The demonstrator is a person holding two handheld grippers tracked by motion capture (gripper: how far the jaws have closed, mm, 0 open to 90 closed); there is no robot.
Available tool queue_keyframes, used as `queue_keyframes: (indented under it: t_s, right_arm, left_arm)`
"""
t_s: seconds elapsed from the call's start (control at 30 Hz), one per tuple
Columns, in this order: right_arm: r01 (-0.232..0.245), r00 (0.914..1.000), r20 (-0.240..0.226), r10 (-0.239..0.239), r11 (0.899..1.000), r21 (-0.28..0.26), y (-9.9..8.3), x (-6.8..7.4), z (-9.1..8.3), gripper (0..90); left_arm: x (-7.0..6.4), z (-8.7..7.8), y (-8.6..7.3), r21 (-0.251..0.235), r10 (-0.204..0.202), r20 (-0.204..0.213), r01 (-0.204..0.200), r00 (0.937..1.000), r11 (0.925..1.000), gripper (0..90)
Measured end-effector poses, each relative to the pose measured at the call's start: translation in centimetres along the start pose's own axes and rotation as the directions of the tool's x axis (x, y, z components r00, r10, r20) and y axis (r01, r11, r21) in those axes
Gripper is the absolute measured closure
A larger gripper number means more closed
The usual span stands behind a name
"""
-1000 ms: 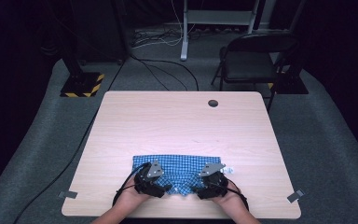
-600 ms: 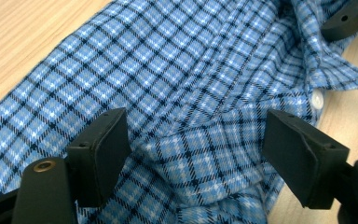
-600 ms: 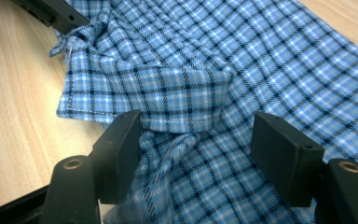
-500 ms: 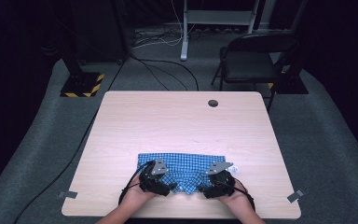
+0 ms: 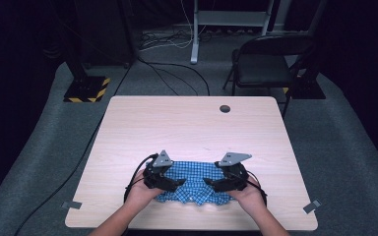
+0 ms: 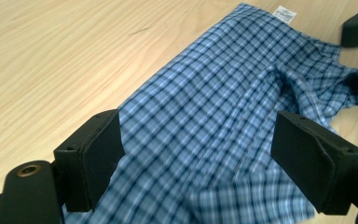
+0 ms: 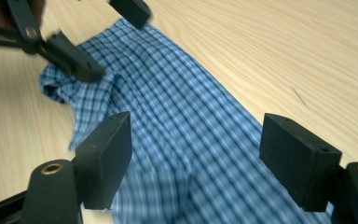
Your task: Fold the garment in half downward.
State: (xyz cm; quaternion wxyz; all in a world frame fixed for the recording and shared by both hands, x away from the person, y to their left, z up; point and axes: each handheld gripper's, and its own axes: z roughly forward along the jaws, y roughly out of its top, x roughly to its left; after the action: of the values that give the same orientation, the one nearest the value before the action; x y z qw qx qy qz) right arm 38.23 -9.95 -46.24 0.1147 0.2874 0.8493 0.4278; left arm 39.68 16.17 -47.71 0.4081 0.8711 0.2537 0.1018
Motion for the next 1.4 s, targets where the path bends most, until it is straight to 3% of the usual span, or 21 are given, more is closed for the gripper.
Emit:
queue_keyframes:
  t_s: [0.03, 0.13, 0.23, 0.33, 0.43, 0.6, 0.83, 1.0, 1.17, 1.4]
  right_arm:
    - [0.0, 1.0, 0.0, 0.0, 1.0, 0.0, 0.0, 0.0, 0.0, 24.5]
    - [0.03, 0.9993, -0.024, -0.029, 0.999, 0.042, 0.7, 0.0, 2.8, 25.9]
    - [0.061, 0.9981, -0.015, -0.06, 0.996, 0.071, 0.9, 0.0, 4.5, 31.7]
    - [0.036, 0.9979, -0.057, -0.031, 0.995, 0.096, 0.9, -0.5, 5.8, 34.5]
    - [0.02, 0.9975, -0.07, -0.011, 0.992, 0.126, 0.9, -1.0, 6.9, 33.8]
    - [-0.01, 0.9968, -0.076, 0.024, 0.984, 0.178, 0.4, -1.7, 8.0, 33.2]
    - [-0.062, 0.9961, -0.049, 0.073, 0.98, 0.191, -0.2, -3.0, 7.3, 32.9]
    - [-0.07, 0.9965, -0.03, 0.078, 0.978, 0.194, -0.7, -3.5, 6.3, 32.6]
    - [-0.079, 0.9965, -0.014, 0.083, 0.978, 0.192, -1.4, -4.0, 5.3, 31.9]
    - [-0.085, 0.9964, 0.007, 0.085, 0.984, 0.156, -2.5, -4.6, 3.9, 31.6]
  left_arm:
    - [0.0, 0.0, 0.0, 0.0, 0.0, 0.0, 0.0, 1.0, 1.0, 16.5]
    - [0.1, 1.5, 0.3, 0.019, 0.038, 0.042, -0.039, 0.9984, 0.9991, 17.4]
    - [0.4, 2.5, 0.3, 0.042, 0.037, 0.068, -0.039, 0.997, 0.9983, 18.0]
    - [0.6, 3.1, 0.2, 0.063, 0.053, 0.098, -0.059, 0.9938, 0.9963, 19.1]
    - [1.1, 3.5, -0.1, 0.095, 0.045, 0.101, -0.055, 0.9939, 0.994, 18.9]
    - [2.5, 3.7, -0.8, 0.127, -0.023, 0.095, 0.011, 0.9952, 0.9919, 18.1]
    - [4.0, 2.6, -2.3, 0.116, -0.061, 0.067, 0.053, 0.9959, 0.9919, 17.8]
    - [4.4, 1.9, -2.6, 0.135, -0.054, 0.036, 0.049, 0.9979, 0.9896, 17.8]
    - [4.7, 1.3, -3.3, 0.124, -0.072, 0.033, 0.067, 0.9969, 0.9901, 17.8]
    - [5.3, 0.4, -4.4, 0.085, -0.065, 0.045, 0.061, 0.9969, 0.9945, 17.6]
